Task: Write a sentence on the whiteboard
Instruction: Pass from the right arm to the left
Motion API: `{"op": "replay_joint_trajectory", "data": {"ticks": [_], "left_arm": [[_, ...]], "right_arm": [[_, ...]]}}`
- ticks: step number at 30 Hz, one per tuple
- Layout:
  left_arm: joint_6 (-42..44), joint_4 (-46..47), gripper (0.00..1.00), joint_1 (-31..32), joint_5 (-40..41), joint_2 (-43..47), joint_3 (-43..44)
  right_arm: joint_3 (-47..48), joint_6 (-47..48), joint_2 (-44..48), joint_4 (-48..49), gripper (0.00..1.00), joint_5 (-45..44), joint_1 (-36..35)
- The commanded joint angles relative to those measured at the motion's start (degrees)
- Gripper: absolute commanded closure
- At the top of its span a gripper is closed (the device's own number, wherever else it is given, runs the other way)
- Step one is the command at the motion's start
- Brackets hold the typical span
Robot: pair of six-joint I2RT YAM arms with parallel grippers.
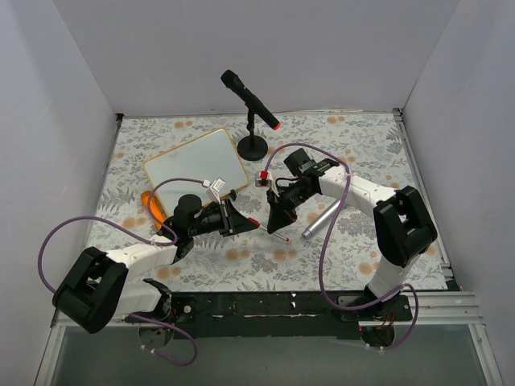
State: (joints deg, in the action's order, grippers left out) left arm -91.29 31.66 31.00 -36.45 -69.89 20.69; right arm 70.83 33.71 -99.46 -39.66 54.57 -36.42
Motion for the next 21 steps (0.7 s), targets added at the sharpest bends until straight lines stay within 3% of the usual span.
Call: {"op": "replay_joint_trajectory", "data": {"ticks": [1, 4, 6, 7, 11, 21], "left_arm": [[0.58, 0.86, 1.00, 0.46, -0.64, 0.63, 2.16], [0.58, 1.04, 1.00, 0.46, -0.56, 1.16, 1.99], [0.32, 1.12, 0.94, 0.46, -0.56, 1.24, 1.81], [0.23, 1.04, 0.82, 0.46, -0.29, 1.33, 1.81], [0.23, 0.16, 0.65, 0.46, 0.67, 1.86, 2.07], [0.58, -0.81, 0.63, 0.46, 0.68, 1.16, 3.04]], "right_arm": [[2.47, 1.70, -0.21, -0.86, 0.95, 1.77, -0.14], [2.47, 2.06, -0.21, -1.12, 0.95, 1.86, -0.14], [2.47, 2.41, -0.21, -1.47, 0.95, 2.03, -0.14], [2.56, 2.50, -0.12, -1.56, 0.95, 2.12, -0.14], [2.65, 3.02, -0.21, -2.00, 0.95, 2.30, -0.14], [2.82, 4.43, -0.73, -3.32, 0.95, 2.74, -0.40]]}}
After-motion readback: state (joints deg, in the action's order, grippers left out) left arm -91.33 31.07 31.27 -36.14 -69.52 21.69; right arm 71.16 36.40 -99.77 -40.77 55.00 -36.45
